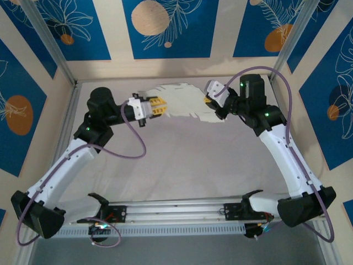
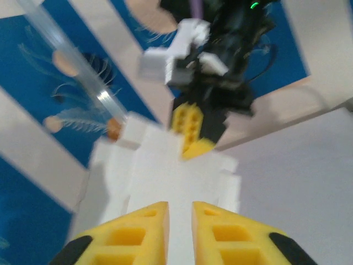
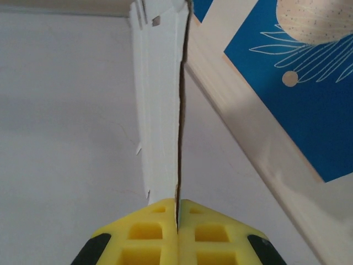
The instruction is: Fold the paper box
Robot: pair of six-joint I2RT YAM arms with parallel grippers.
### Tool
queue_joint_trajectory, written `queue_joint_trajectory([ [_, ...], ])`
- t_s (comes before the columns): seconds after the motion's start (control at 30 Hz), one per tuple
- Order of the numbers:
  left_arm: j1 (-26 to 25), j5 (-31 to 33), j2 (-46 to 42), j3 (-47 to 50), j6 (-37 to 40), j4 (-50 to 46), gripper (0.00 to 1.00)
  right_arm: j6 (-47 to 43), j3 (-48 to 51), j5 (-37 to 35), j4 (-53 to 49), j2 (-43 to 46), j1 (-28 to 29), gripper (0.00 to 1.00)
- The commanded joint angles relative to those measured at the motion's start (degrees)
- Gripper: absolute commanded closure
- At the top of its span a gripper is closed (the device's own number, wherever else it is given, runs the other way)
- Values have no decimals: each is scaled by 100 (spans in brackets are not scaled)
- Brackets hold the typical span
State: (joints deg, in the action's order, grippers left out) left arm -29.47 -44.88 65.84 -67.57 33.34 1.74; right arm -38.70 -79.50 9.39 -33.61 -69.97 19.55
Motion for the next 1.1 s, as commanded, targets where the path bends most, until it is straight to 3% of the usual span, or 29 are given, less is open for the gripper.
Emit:
queue_joint_trajectory([
  [0.0, -102, -137, 37, -77, 461, -855, 93, -656, -21, -675, -480, -42, 371, 100],
  [0.2, -97, 73, -4, -407, 678, -544, 98, -1164, 8, -1176, -740, -84, 753, 100],
  [0.4, -110, 305, 314, -888, 1499, -1063, 80, -1737, -6, -1422, -1003, -119, 1132, 100],
  [0.67, -242, 550, 723, -1283, 2252, -1725, 76, -1940, -334, -1426, -1179, -215, 1244, 100],
  [1.07, -639, 942, 908, -1372, 2561, -2072, 75, -1936, -778, -1797, -1138, -537, 1310, 100],
])
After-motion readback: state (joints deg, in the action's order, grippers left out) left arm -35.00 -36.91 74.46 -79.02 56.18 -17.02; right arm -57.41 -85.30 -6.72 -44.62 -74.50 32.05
